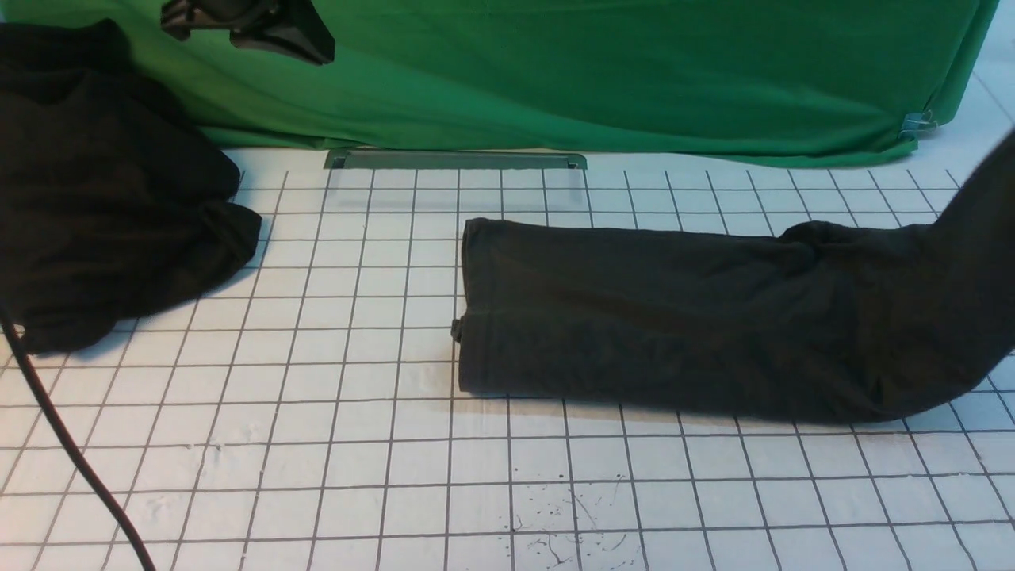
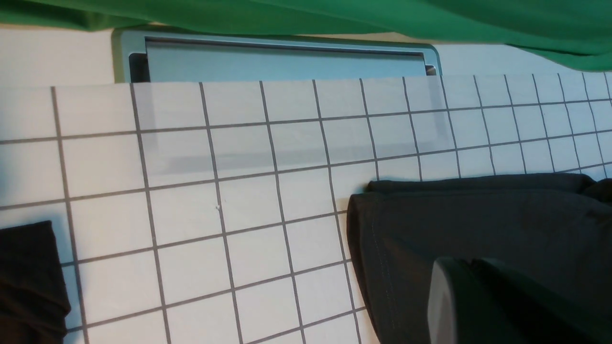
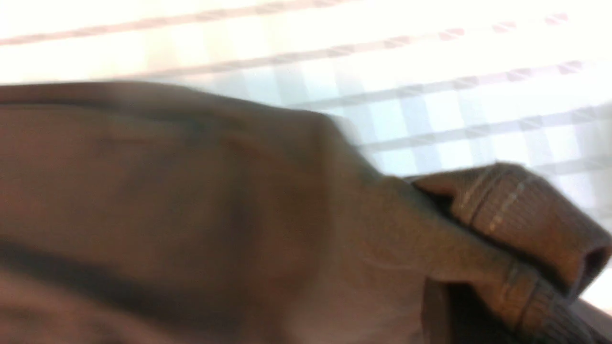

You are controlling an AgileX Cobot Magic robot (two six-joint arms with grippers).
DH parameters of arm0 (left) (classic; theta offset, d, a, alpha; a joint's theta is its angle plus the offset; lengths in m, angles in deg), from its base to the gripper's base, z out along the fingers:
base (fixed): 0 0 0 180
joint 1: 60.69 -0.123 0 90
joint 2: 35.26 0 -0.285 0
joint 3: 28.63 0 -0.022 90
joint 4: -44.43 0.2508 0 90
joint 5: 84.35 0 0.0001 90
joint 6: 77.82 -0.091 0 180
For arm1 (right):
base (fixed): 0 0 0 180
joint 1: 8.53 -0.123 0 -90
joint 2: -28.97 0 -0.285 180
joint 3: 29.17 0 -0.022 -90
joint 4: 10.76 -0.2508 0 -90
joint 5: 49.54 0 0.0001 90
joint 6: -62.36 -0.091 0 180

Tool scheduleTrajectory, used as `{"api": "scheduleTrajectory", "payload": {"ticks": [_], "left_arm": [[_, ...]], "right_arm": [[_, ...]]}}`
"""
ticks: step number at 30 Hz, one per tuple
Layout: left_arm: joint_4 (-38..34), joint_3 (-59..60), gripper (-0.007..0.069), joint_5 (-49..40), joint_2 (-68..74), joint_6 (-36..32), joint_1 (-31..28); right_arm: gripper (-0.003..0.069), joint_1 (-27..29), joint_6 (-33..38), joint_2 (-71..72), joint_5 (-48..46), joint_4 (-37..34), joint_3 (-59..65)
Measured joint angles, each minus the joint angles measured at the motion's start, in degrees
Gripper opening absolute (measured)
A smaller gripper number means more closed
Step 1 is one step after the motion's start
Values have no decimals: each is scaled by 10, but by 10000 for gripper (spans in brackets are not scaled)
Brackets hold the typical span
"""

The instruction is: Fold a long-sleeved shirt over a white checkered tablecloth.

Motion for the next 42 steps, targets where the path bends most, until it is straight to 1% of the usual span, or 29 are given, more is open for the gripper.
{"api": "scheduleTrajectory", "payload": {"ticks": [4, 6, 8, 9, 10, 11, 12, 13, 14, 15, 16, 19, 20, 21, 22, 24, 27, 28, 29, 30, 32, 33, 34, 35, 36, 38, 41, 42], "left_arm": [[0, 0, 28, 0, 0, 0, 0], [0, 0, 28, 0, 0, 0, 0], [0, 0, 28, 0, 0, 0, 0], [0, 0, 28, 0, 0, 0, 0], [0, 0, 28, 0, 0, 0, 0], [0, 0, 28, 0, 0, 0, 0], [0, 0, 28, 0, 0, 0, 0], [0, 0, 28, 0, 0, 0, 0], [0, 0, 28, 0, 0, 0, 0], [0, 0, 28, 0, 0, 0, 0], [0, 0, 28, 0, 0, 0, 0], [-1, 0, 28, 0, 0, -1, 0], [-1, 0, 28, 0, 0, -1, 0], [-1, 0, 28, 0, 0, -1, 0], [-1, 0, 28, 0, 0, -1, 0], [-1, 0, 28, 0, 0, -1, 0], [-10, 0, 27, 0, 0, -1, 0], [-17, 0, 27, 0, 0, -1, 0], [-28, 0, 27, 0, 0, -1, 0], [-44, 0, 27, 0, 0, -1, 0], [-72, 0, 27, 0, 0, -1, 1], [-75, 0, 27, 0, 0, -1, 1], [-100, 6, 27, 1, -1, -1, 5], [-116, 21, 27, 2, -6, -4, 14], [-117, 24, 27, 2, -6, -5, 16], [-113, 57, 27, 2, -12, -13, 35], [-91, 116, 27, 2, -19, -15, 63], [-82, 154, 27, 2, -23, -15, 79]], "right_arm": [[76, -112, -57, -25, 54, -6, 0], [79, -140, -69, -36, 79, -6, 0], [89, -202, -89, -70, 148, -6, 0], [89, -202, -89, -70, 148, -6, 0], [96, -226, -94, -86, 180, -7, 0], [115, -259, -101, -116, 238, -7, 0], [133, -277, -104, -133, 268, -8, 0], [133, -281, -104, -136, 274, -9, 0], [171, -306, -106, -160, 310, -9, 0], [193, -308, -106, -167, 319, -9, 0], [281, -330, -109, -197, 354, -9, 0], [444, -345, -118, -228, 384, -13, 0], [455, -346, -118, -229, 384, -13, 0], [524, -347, -120, -233, 381, -13, 0], [559, -347, -120, -231, 371, -13, 0], [586, -342, -118, -219, 323, -13, -12], [554, -325, -85, -187, 230, -13, -40], [533, -319, -65, -171, 202, -13, -52], [491, -308, -44, -156, 156, -13, -65], [429, -295, -12, -132, 106, -9, -83], [314, -280, 22, -109, 52, -8, -95], [297, -275, 27, -105, 41, -8, -96], [174, -257, 56, -75, 17, -8, -97], [68, -233, 69, -44, 5, -6, -86], [61, -233, 71, -40, 4, -6, -84], [20, -208, 79, 4, -2, -5, -50], [8, -178, 79, 62, -5, -4, 23], [13, -162, 79, 93, -7, -4, 78]]}}
